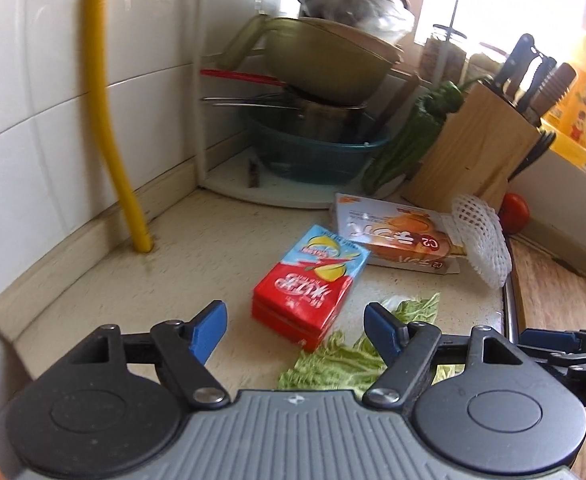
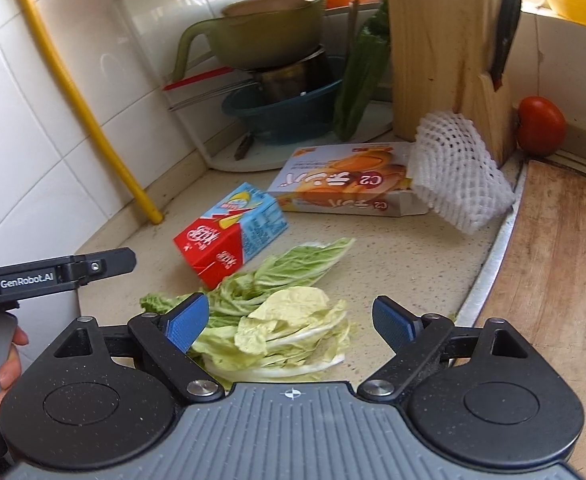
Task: Collect trash
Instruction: 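Move both tools back toward the red ice tea carton on the counter, then grasp the red ice tea carton with the left tool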
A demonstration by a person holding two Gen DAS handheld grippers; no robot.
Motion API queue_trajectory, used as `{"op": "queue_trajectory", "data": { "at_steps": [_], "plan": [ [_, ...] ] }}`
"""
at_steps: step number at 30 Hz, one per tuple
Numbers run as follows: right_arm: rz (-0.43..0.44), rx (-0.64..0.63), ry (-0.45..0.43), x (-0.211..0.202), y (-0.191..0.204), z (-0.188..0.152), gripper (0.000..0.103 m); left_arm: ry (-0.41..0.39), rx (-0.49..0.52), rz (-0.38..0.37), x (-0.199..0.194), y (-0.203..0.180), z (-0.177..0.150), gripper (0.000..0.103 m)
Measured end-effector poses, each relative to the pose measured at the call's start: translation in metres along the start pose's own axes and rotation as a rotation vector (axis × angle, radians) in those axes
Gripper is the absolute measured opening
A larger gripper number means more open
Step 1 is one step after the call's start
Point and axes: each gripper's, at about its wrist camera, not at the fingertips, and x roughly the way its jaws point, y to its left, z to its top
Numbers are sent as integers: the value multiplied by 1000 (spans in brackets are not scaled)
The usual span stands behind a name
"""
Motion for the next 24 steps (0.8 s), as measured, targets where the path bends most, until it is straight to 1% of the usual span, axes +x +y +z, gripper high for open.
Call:
{"op": "queue_trajectory", "data": {
  "at_steps": [4,6,9,12,17,18,19,22,24],
  "plan": [
    [-23,42,-6,3,-10,3,93,24,74,-44,26,-4,15,74],
    [-45,56,-7,4,-14,4,94,50,112,-57,40,-5,24,75],
    [-67,93,-17,3,-19,6,96,68,163,-81,56,-5,33,75],
    [-94,118,-27,4,-23,9,97,98,194,-114,72,-6,37,76],
    [-124,139,-6,17,-29,15,97,149,274,-161,94,-12,38,76],
    [-126,139,-7,18,-29,17,97,151,293,-160,98,-14,38,80],
    [-127,137,-11,20,-30,21,97,152,311,-156,101,-16,38,81],
    [-124,127,-18,25,-30,30,97,195,324,-159,118,-18,38,81],
    [-124,117,-16,30,-30,35,97,218,319,-142,130,-16,36,81]
  ]
}}
